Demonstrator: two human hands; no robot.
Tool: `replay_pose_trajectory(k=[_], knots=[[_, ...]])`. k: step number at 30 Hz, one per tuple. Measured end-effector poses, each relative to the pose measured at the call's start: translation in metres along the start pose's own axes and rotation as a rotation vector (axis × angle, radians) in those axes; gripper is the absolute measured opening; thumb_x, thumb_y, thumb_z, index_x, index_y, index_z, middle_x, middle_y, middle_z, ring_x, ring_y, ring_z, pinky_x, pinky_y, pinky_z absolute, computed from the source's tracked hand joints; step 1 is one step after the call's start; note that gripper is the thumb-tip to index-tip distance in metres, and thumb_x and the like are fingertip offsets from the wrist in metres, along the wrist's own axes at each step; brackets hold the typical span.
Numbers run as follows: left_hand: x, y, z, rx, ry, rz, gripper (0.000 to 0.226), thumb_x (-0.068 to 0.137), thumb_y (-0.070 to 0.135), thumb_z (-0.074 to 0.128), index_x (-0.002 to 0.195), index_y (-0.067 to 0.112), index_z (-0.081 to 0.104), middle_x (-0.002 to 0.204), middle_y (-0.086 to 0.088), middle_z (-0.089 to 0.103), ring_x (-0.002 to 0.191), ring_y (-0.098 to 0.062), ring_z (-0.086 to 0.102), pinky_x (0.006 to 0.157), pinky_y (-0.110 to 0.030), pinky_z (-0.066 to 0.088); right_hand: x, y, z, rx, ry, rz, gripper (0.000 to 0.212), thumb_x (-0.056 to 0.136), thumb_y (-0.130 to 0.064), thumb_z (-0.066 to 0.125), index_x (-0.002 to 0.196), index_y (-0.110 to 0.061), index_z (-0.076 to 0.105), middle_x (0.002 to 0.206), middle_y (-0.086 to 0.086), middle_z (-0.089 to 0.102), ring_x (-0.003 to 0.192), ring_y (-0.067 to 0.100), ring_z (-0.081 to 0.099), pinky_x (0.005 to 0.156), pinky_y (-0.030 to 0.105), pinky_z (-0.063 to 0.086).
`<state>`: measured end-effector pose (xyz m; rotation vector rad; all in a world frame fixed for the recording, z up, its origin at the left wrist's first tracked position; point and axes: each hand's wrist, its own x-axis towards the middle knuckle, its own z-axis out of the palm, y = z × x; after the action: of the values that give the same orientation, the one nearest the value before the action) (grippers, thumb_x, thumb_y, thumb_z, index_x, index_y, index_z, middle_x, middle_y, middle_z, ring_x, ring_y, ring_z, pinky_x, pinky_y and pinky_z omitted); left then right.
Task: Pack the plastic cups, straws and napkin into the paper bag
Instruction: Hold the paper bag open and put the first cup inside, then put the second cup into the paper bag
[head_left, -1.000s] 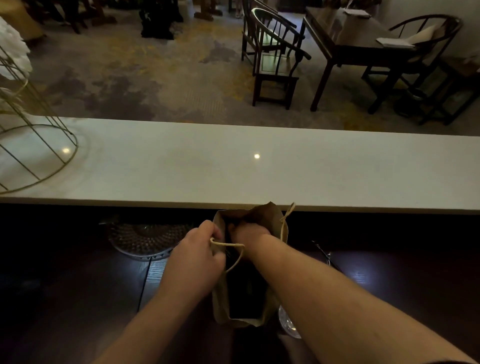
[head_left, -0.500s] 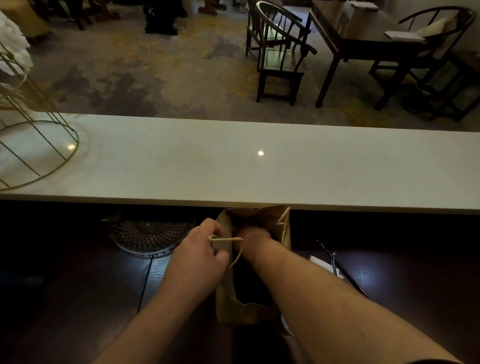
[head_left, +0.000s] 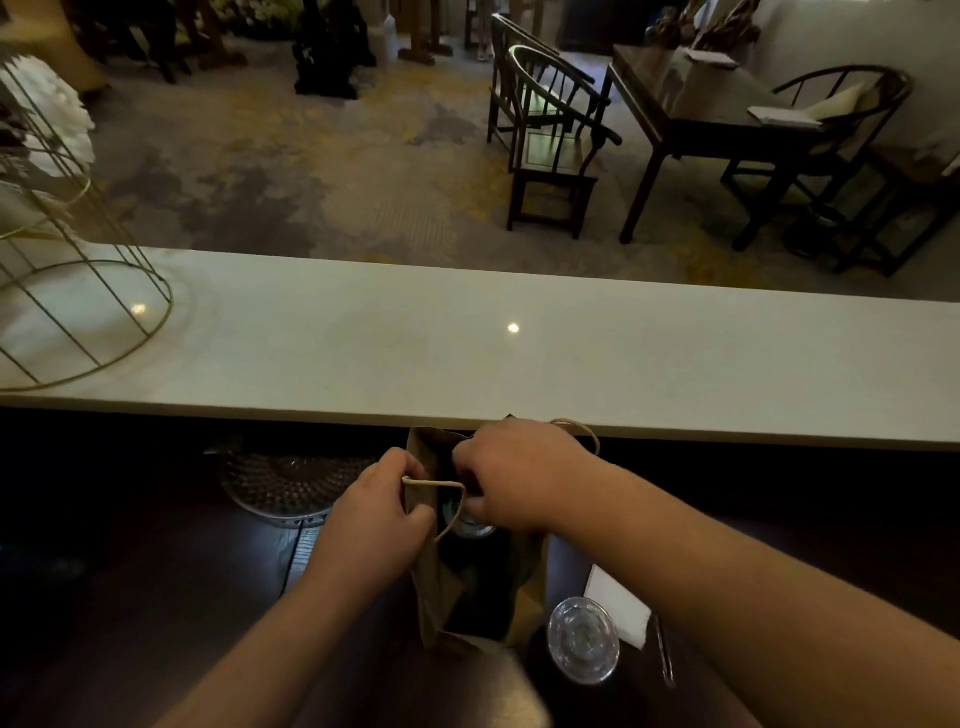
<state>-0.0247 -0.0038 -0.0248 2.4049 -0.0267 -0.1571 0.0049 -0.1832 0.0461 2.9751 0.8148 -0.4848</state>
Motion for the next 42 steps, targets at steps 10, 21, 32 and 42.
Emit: replay_pose_trajectory(k=[10,21,32,42], knots=[[-0.001,-0.007,0.002,-0.044,-0.030,-0.008,0.021,0.079,0.019,0.070,0.087,0.030,0.054,0.081,0.004,0.066,0.067,-0.013,0.061,0.058,-0.034,0.048,-0.081,0.023,-0.027,0.091,0.329,0.080,0.025,0.092,-0.052,0.055,0.105,-0.031,0.061,0.090,-0.011,0.056,0.086,0.011,0.051,0.073,0.032,0.049],[-0.004,0.000,0.005,0.002,-0.035,0.023,0.024,0.078,0.019,0.072,0.088,0.030,0.053,0.078,0.003,0.065,0.064,-0.018,0.061,0.061,-0.037,0.051,-0.112,0.054,0.063,0.165,0.083,0.345,0.058,0.080,-0.061,0.064,0.129,-0.033,0.051,0.116,-0.008,0.057,0.107,0.019,0.055,0.084,0.036,0.051],[-0.005,-0.007,0.005,-0.016,-0.028,0.016,0.026,0.080,0.016,0.070,0.095,0.032,0.056,0.085,0.004,0.066,0.068,-0.019,0.064,0.064,-0.041,0.056,-0.109,0.030,0.184,0.204,-0.267,0.383,0.110,0.068,-0.064,0.082,0.156,-0.030,0.024,0.147,0.006,0.044,0.126,0.034,0.051,0.096,0.047,0.051],[-0.003,-0.012,0.005,-0.018,-0.025,0.027,0.026,0.080,0.017,0.070,0.096,0.032,0.055,0.084,0.005,0.065,0.068,-0.019,0.063,0.064,-0.041,0.057,-0.102,0.023,0.189,0.162,-0.345,0.421,0.097,0.071,-0.044,0.088,0.148,-0.022,0.034,0.139,0.012,0.046,0.119,0.037,0.054,0.091,0.049,0.053]])
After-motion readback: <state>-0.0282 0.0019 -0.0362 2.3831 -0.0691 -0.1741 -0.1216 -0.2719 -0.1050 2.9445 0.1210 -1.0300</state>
